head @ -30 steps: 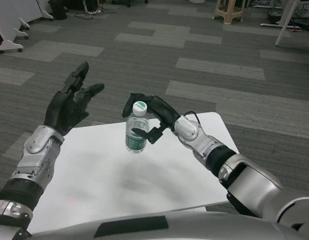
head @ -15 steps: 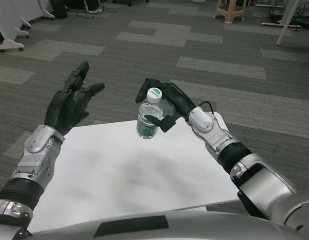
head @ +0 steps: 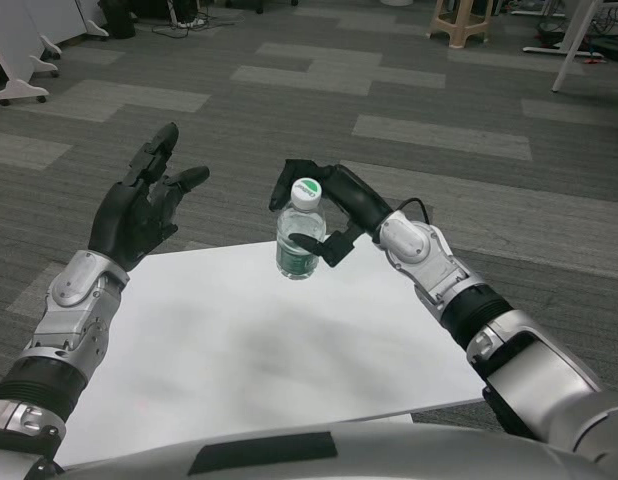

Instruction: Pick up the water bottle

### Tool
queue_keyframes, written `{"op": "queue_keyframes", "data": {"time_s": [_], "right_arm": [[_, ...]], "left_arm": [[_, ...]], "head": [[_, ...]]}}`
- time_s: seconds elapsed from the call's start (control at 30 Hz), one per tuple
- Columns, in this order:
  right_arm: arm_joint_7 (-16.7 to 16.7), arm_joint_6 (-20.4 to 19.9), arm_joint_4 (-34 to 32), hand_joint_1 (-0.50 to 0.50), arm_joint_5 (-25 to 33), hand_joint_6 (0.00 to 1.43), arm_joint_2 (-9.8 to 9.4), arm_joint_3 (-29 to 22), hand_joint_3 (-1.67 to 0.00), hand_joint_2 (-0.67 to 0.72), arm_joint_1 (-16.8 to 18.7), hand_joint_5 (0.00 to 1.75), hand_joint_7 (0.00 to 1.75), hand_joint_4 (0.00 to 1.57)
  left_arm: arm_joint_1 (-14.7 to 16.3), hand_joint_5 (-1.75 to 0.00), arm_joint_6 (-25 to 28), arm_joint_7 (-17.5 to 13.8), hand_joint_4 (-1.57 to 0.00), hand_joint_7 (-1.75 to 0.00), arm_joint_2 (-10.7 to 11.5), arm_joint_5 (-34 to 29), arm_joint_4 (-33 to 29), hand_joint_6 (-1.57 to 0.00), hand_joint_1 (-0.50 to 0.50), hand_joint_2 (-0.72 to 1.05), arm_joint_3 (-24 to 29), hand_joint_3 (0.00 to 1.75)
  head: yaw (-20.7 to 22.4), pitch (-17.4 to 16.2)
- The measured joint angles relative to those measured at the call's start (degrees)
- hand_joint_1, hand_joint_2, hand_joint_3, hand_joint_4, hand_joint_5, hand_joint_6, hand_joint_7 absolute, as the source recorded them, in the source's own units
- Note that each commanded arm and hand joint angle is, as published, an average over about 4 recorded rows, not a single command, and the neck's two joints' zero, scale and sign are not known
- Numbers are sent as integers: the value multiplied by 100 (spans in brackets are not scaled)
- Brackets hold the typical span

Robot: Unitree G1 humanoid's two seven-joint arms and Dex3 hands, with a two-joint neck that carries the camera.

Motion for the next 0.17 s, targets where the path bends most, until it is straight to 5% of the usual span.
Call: {"op": "queue_keyframes", "data": {"time_s": [0.17], "right_arm": [[4, 21, 0, -42, -30, 106, -15, -1, -159, -41, 7, 165, 154, 91]], "left_arm": [[0, -82, 0, 0, 0, 0, 0, 0, 0, 0, -48, 105, 0, 52]], "head": [[13, -4]]}}
